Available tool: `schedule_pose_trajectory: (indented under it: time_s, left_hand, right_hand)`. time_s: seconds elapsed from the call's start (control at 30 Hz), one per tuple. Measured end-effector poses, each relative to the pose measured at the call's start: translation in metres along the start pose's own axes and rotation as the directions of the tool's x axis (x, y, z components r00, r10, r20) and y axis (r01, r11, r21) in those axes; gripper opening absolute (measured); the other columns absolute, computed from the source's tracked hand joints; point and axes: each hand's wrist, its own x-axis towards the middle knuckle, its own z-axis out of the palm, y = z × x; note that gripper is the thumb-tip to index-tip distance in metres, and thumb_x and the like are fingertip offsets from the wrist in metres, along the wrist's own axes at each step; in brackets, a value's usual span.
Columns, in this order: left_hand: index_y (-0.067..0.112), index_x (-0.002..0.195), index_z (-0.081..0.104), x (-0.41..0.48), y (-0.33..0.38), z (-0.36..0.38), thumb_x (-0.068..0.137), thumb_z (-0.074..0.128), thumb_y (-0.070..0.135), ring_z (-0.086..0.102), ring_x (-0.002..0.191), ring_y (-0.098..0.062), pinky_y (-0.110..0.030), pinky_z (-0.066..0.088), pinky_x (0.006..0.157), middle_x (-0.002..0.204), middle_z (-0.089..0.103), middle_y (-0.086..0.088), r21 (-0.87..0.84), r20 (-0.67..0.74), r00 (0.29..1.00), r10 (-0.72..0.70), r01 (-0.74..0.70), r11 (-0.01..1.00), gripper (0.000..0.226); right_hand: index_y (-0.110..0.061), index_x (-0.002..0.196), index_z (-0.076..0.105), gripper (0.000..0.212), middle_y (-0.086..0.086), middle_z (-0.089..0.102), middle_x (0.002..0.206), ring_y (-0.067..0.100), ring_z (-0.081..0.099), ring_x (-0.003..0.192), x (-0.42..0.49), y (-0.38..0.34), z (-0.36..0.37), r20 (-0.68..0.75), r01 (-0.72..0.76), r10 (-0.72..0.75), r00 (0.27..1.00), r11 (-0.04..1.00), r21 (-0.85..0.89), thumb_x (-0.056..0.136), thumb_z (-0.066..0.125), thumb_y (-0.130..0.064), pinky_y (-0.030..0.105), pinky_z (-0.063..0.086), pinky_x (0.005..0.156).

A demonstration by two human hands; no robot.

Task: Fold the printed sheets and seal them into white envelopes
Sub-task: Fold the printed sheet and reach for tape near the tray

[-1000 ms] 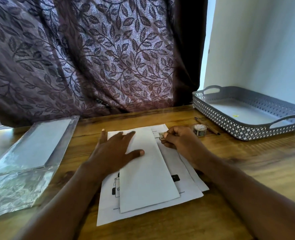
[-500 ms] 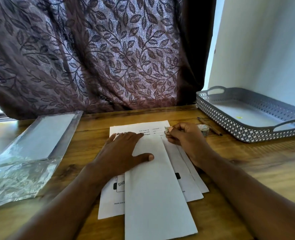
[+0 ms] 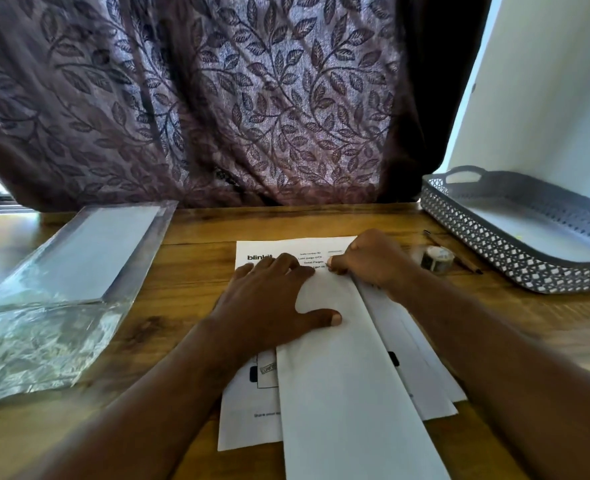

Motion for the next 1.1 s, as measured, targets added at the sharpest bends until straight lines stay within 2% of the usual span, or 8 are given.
schedule_pose_trajectory:
  time_s: [0.1,0.17,0.47,0.6,0.77,0.87,0.97,1.1]
  left_hand:
    - [0.037,0.149,0.034,0.0,0.0,0.001,0.073,0.026,0.093,0.037,0.138,-0.017,-0.043,0.031,0.113,0.152,0.036,0.007,-0.005,-0.012,1.0,0.0,-0.001,1.0,0.096]
    - [0.037,0.149,0.034,0.0,0.0,0.001,0.07,0.023,0.094,0.037,0.138,-0.017,-0.044,0.031,0.113,0.152,0.036,0.007,-0.004,-0.015,1.0,-0.002,0.002,1.0,0.098]
    - [0.036,0.149,0.035,0.001,0.001,0.0,0.071,0.024,0.094,0.038,0.136,-0.017,-0.043,0.032,0.112,0.152,0.037,0.007,0.01,-0.01,1.0,0.002,-0.001,1.0,0.098]
    - [0.041,0.152,0.025,0.001,0.0,0.002,0.071,0.021,0.094,0.038,0.137,-0.019,-0.044,0.033,0.111,0.151,0.036,0.006,0.017,-0.011,1.0,0.017,-0.017,1.0,0.096]
    - [0.051,0.152,0.016,0.0,-0.002,0.005,0.072,0.011,0.092,0.033,0.139,-0.021,-0.045,0.033,0.111,0.153,0.03,0.004,0.025,0.003,0.999,0.053,-0.053,0.998,0.089]
    - [0.052,0.151,0.017,-0.002,-0.002,0.002,0.074,0.011,0.091,0.033,0.139,-0.019,-0.045,0.032,0.113,0.152,0.031,0.005,0.049,-0.014,0.998,0.058,-0.058,0.997,0.086]
    - [0.052,0.151,0.017,0.0,-0.001,-0.001,0.073,0.008,0.091,0.035,0.139,-0.019,-0.046,0.03,0.114,0.153,0.033,0.006,0.09,-0.008,0.998,0.067,-0.066,0.994,0.088]
    - [0.05,0.15,0.019,0.002,-0.001,-0.004,0.07,0.002,0.092,0.037,0.138,-0.018,-0.047,0.037,0.109,0.153,0.034,0.007,0.092,0.001,0.997,0.077,-0.076,0.993,0.093]
  right_hand:
    - [-0.007,0.063,0.062,0.036,0.002,0.061,0.063,0.019,0.056,0.061,0.002,0.002,0.004,0.003,0.017,-0.017,1.0,0.999,-0.027,0.068,0.086,-0.033,0.035,0.043,0.053]
    - [-0.005,0.075,0.07,0.036,0.008,0.073,0.081,0.026,0.068,0.079,0.003,0.003,0.006,-0.015,0.031,-0.032,0.999,0.998,-0.062,0.065,0.085,-0.036,0.04,0.054,0.067]
    - [-0.006,0.087,0.069,0.039,0.01,0.07,0.087,0.028,0.065,0.084,0.003,0.007,0.011,-0.049,0.081,-0.088,0.995,0.988,-0.132,0.072,0.086,-0.038,0.026,0.03,0.05]
    - [-0.005,0.095,0.073,0.039,0.012,0.075,0.098,0.028,0.068,0.088,0.003,0.008,0.011,-0.044,0.112,-0.12,0.992,0.982,-0.151,0.073,0.086,-0.035,0.026,0.031,0.05]
    - [-0.01,0.108,0.073,0.046,0.009,0.075,0.108,0.026,0.069,0.095,0.004,0.007,0.011,-0.038,0.13,-0.138,0.99,0.977,-0.166,0.074,0.084,-0.039,0.026,0.044,0.06]
    - [-0.011,0.107,0.072,0.047,0.007,0.074,0.104,0.023,0.067,0.092,0.003,0.006,0.007,-0.022,0.108,-0.113,0.993,0.979,-0.173,0.074,0.084,-0.042,0.024,0.035,0.053]
    - [-0.014,0.086,0.064,0.04,0.002,0.066,0.087,0.018,0.06,0.078,0.003,0.005,-0.002,-0.007,0.05,-0.052,0.999,0.985,-0.162,0.071,0.088,-0.042,0.025,0.032,0.048]
    - [-0.008,0.087,0.066,0.04,0.004,0.066,0.08,0.012,0.052,0.057,0.004,0.008,-0.011,-0.011,-0.002,0.001,1.0,0.991,-0.131,0.073,0.089,-0.037,0.02,0.032,0.042]
